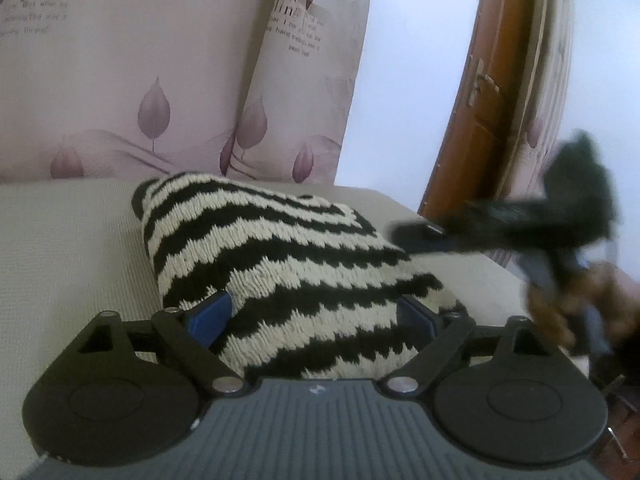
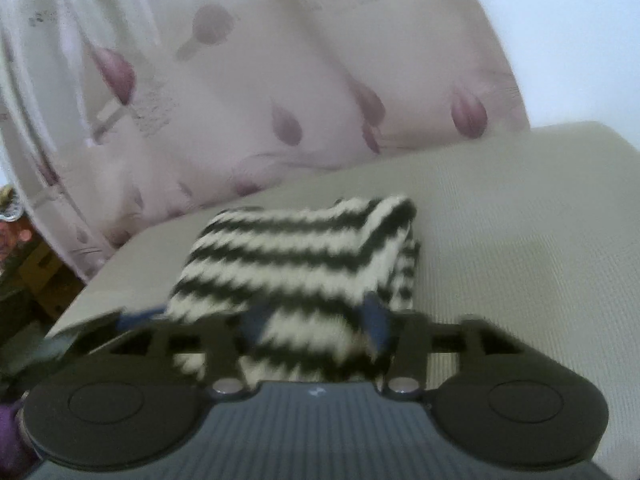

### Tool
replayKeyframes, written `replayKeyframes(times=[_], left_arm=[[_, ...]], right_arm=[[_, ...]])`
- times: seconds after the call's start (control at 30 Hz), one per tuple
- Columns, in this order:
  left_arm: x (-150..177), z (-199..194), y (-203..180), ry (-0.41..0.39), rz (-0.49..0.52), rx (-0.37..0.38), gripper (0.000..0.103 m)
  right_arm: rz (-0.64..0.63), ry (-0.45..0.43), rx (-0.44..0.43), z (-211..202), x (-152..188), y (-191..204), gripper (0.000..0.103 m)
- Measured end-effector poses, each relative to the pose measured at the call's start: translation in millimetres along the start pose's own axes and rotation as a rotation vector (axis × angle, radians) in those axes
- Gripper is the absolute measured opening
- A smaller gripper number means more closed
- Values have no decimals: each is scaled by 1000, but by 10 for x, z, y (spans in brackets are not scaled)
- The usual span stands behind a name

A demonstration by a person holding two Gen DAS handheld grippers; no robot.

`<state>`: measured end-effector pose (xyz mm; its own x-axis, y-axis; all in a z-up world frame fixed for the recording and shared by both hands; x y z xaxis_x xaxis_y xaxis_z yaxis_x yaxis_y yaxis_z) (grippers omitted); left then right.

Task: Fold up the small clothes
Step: 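Grasp the bundle edge with the right gripper while the left gripper pushes the bundle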

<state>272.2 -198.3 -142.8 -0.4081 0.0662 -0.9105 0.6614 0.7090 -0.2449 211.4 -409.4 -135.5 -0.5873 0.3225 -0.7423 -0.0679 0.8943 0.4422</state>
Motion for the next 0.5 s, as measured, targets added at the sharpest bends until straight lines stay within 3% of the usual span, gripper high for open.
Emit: replayKeyframes(times=[0.13,0.17,0.2,0.37,0.5], left_arm=[[55,30,-13,8,32,-15,90],[63,28,-12,8,34,-17,90],[71,15,-10,6,35,-17,90],[43,-2,11,-11,-19,19,94],[38,26,-48,-6,-11,29,101]], right_arm=[[54,44,11,461,-82,-166,56],[46,46,10,518,-73,-161,32],[36,33,13,541,-81,-142,16],[-6,-125,8,120,-125,-74,11],[42,-87,59,63,131,-378,11]])
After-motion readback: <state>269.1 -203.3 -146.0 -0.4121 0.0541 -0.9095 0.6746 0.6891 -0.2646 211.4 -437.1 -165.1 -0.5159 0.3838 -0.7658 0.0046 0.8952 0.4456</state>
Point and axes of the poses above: each gripper's, at about its wrist camera, not at the fingertips, and z roughly the way its jaws point, y to its left, x to its underside, the point moved 7 cm from there along z, roughly the way its jaws point, and after that the axes turned 4 degrees about -y, right-handed, at the moved point
